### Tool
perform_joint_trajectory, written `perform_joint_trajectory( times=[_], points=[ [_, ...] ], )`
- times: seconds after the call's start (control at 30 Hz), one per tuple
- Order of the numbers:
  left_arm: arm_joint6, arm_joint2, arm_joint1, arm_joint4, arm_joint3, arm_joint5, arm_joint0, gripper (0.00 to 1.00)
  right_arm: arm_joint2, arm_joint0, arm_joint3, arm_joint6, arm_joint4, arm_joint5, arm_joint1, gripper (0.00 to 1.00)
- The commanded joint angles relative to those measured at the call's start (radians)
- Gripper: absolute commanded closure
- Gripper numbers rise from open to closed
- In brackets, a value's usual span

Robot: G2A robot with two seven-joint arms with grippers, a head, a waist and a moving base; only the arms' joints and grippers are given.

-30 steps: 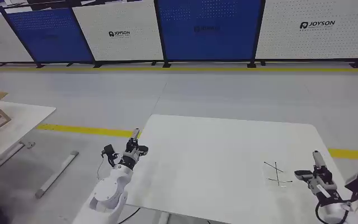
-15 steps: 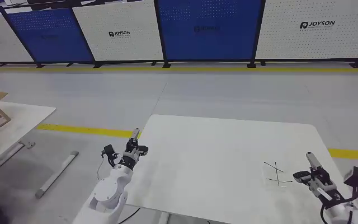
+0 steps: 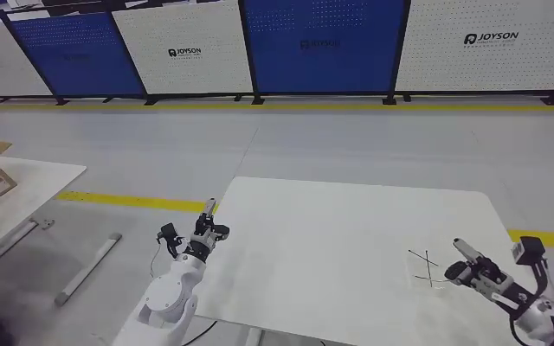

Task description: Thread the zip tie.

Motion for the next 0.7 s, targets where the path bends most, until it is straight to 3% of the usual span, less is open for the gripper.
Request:
perform_joint_trajectory(
  times=[0.0, 0.53, 0.67],
  points=[
    [0.000, 0.000, 0.000, 0.000, 0.000, 0.000, 0.000, 0.00, -0.004, 0.029, 0.028, 0.032, 0.002, -0.004, 0.003, 0.00],
    [0.000, 0.000, 0.000, 0.000, 0.000, 0.000, 0.000, 0.00, -0.005, 0.039, 0.038, 0.039, 0.016, -0.009, 0.004, 0.00],
    [0.000, 0.000, 0.000, 0.000, 0.000, 0.000, 0.000, 0.00, -0.038, 0.094, 0.030, 0.213, -0.038, -0.059, 0.017, 0.00]
  ],
)
